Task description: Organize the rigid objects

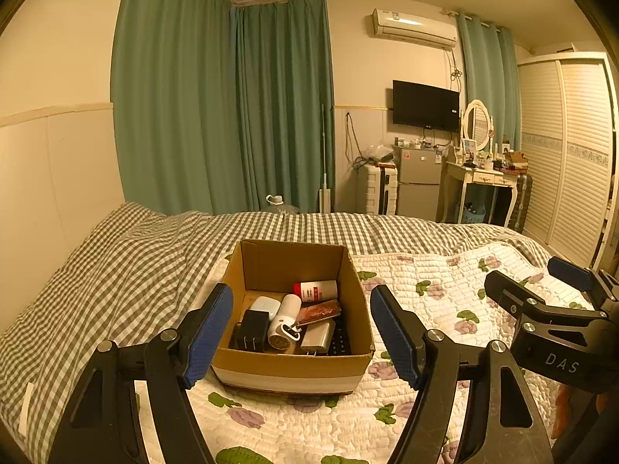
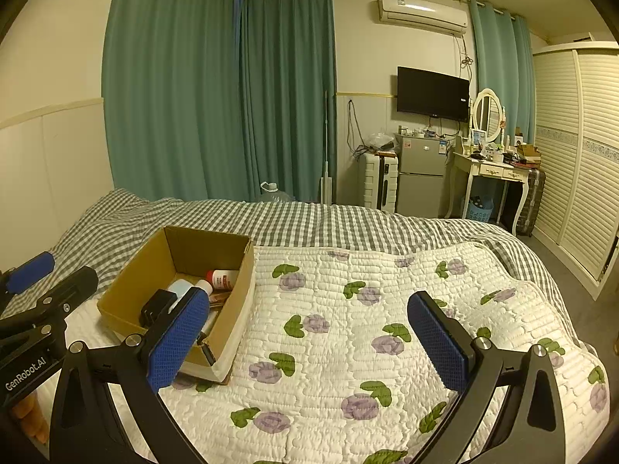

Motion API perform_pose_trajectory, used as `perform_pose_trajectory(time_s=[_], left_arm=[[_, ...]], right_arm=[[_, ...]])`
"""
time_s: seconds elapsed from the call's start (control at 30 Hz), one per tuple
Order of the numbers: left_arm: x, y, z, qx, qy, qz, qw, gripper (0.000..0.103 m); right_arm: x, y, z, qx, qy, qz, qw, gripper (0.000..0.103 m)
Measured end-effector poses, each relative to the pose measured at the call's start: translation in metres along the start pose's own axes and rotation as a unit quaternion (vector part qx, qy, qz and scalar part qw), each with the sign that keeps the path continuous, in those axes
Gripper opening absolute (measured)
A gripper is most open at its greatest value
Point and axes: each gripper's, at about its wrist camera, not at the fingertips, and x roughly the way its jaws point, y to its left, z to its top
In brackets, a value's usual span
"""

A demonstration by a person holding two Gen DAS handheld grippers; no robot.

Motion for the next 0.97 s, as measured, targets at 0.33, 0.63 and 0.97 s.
perform_pose_trajectory(time_s=[0.33,0.63,0.97], left_arm=[[0.0003,0.0011,-0.0019,0.0,0.002,-0.001,1.0,0.076],[0.0008,0.0015,-0.0057,0.001,0.004,-0.001,1.0,0.076],[0.004,0.0023,-0.0097,0.004,0.009,-0.002,1.0,0.076]], right_arm=[[0.0018,0.0018,-0.0012,-0.001,0.003,0.0,1.0,0.103],[0.0034,0.0026,-0.0037,-0.001,0.009,0.003,1.0,0.103],[0.004,0.0042,-0.0038,-0.003,0.01,0.003,1.0,0.103]])
